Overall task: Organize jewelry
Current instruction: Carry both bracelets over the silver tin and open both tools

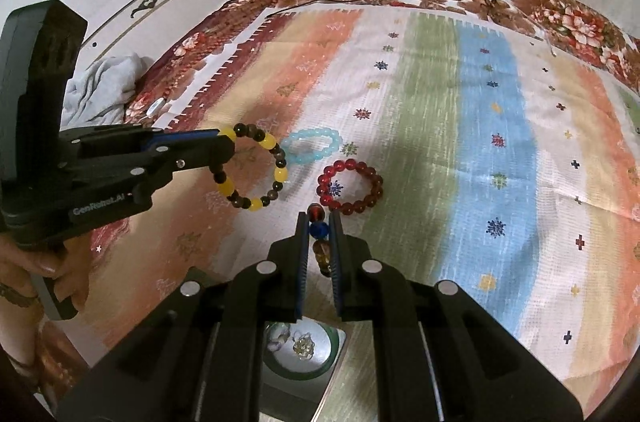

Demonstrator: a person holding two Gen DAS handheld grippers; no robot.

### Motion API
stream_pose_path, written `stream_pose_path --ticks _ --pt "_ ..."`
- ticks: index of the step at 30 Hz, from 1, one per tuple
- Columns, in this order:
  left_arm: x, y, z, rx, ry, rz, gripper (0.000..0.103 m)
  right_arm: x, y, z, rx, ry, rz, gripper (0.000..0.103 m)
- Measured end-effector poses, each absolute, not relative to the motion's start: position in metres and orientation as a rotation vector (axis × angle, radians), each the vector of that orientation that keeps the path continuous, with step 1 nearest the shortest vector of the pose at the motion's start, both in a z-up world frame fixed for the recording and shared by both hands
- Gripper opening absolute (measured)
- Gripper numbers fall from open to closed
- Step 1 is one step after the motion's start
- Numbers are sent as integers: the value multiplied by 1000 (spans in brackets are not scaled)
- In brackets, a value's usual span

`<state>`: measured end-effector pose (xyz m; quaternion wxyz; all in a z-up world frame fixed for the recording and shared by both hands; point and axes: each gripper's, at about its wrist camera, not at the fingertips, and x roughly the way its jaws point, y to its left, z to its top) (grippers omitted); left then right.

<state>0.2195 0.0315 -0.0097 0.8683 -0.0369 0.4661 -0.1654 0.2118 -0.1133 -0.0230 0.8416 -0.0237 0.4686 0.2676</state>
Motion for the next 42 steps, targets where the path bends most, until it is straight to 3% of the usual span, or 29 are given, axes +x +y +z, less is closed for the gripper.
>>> stream_pose_path --ticks 42 --pt "113 10 6 -86 923 -470 11 125 -126 -9 -29 948 629 11"
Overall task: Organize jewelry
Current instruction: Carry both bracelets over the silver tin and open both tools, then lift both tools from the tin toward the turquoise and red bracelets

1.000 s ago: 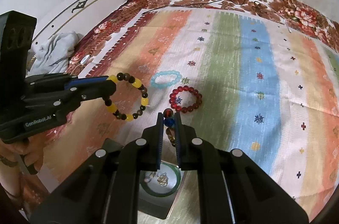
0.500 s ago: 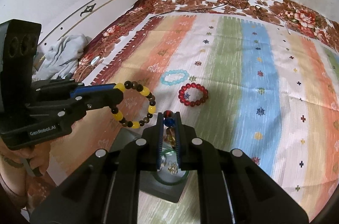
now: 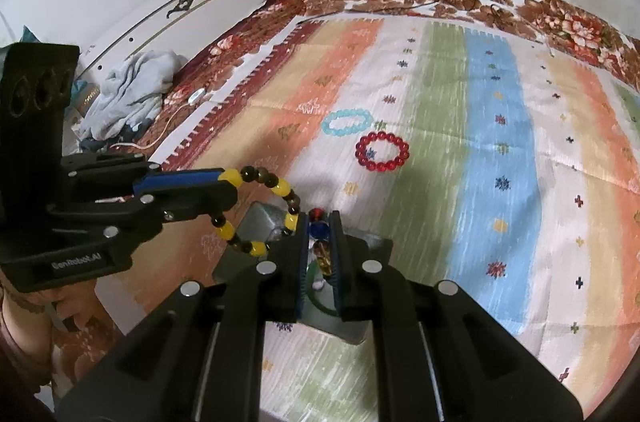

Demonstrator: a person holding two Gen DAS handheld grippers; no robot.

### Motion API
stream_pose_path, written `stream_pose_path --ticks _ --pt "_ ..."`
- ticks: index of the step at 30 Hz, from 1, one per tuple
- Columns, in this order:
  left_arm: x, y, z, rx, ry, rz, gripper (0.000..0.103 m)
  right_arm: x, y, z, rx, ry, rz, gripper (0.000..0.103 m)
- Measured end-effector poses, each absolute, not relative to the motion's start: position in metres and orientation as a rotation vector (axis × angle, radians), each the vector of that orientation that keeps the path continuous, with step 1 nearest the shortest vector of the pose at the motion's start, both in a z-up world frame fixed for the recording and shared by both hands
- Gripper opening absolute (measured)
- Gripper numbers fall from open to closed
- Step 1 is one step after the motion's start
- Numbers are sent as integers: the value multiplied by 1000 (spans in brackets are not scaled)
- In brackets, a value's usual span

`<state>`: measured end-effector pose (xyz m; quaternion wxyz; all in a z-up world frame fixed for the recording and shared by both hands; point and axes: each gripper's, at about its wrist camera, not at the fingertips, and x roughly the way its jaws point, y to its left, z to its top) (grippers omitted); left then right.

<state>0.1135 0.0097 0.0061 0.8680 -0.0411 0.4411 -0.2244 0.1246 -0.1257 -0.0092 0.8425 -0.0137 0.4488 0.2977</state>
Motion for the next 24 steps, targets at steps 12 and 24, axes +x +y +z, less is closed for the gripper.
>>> stream_pose_path --ticks 12,24 --pt "109 10 -1 -78 943 -471 19 119 -122 -17 -47 974 644 13" --pt "129 35 -9 -42 939 -300 46 131 -130 -27 -56 975 588 40"
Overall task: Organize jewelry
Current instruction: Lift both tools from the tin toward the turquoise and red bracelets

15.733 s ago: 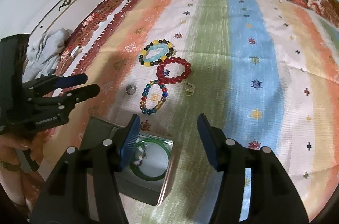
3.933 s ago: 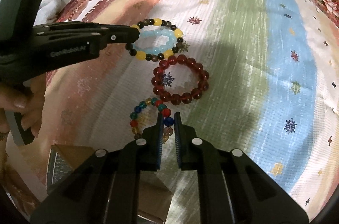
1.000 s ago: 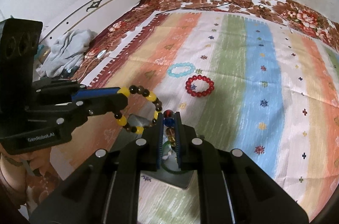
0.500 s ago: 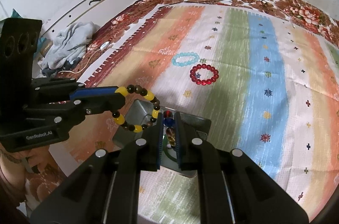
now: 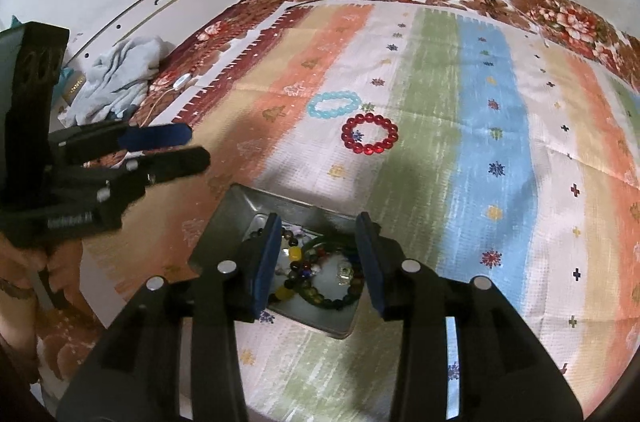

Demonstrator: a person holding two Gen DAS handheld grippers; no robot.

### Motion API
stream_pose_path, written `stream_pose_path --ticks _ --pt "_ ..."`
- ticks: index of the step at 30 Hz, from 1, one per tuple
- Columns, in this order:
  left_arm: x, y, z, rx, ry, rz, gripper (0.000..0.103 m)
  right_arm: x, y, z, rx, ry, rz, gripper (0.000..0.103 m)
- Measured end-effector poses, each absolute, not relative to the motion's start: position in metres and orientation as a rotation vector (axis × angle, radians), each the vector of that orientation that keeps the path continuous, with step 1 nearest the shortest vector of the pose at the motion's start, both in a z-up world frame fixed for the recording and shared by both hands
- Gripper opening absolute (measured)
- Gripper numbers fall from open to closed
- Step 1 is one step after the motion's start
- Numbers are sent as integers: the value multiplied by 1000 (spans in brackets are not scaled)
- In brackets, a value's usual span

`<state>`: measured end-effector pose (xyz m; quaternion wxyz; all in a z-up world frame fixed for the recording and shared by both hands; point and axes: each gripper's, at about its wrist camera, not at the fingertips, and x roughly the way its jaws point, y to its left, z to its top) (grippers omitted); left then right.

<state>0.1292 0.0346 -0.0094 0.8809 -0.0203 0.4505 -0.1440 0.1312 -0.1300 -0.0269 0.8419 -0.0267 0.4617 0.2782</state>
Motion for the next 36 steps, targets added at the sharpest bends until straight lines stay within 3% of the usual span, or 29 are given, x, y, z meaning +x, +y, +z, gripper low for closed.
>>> stream_pose_path --ticks 21,25,36 --pt "178 47 -20 23 940 -168 52 178 -129 -34 -33 969 551 41" --pt "184 47 -23 35 949 -164 52 188 -129 -38 -33 978 541 50" --pt "204 50 -32 10 982 -159 55 212 -127 -49 -32 999 525 52"
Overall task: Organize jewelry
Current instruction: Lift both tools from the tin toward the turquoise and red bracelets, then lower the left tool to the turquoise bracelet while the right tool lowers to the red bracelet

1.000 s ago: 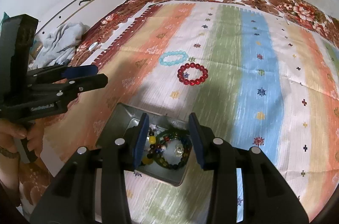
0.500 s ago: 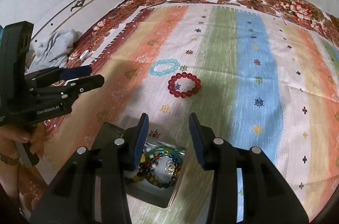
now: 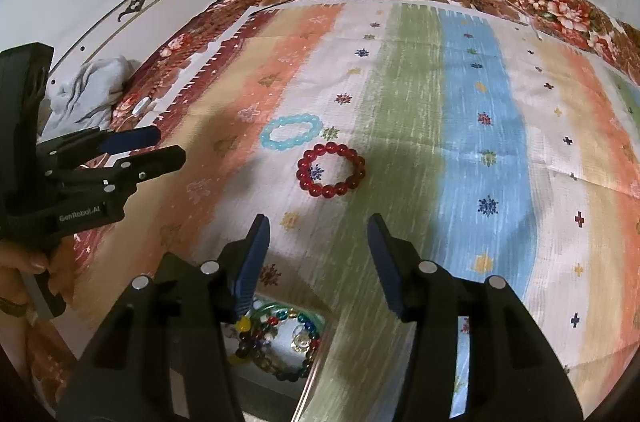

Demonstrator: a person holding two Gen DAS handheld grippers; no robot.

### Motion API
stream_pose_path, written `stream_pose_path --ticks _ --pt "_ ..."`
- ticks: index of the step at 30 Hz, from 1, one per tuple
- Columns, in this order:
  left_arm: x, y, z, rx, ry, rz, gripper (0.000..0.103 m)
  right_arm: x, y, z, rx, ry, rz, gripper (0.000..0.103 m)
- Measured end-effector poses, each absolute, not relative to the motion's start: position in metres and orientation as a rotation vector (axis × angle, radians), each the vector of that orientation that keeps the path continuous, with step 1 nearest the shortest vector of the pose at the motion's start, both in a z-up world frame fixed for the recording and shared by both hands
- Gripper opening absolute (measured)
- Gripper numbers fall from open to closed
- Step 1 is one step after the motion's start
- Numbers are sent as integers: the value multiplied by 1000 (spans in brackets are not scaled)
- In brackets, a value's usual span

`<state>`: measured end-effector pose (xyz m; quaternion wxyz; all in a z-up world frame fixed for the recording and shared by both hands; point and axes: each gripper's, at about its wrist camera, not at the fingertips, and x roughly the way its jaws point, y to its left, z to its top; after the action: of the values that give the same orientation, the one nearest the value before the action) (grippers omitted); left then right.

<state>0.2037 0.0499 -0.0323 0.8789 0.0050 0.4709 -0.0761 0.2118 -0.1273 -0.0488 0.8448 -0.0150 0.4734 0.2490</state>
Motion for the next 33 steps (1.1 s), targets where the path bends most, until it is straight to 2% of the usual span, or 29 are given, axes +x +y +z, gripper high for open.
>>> stream_pose_path --ticks 6,8,33 --pt "221 56 -41 -3 1007 -149 56 225 -121 -55 -47 1015 527 53" --pt "225 58 -43 -7 1012 -143 57 229 -119 -57 -52 1017 527 59" --pt "264 59 -67 -3 1034 -86 58 273 -109 -83 -44 1063 495 59"
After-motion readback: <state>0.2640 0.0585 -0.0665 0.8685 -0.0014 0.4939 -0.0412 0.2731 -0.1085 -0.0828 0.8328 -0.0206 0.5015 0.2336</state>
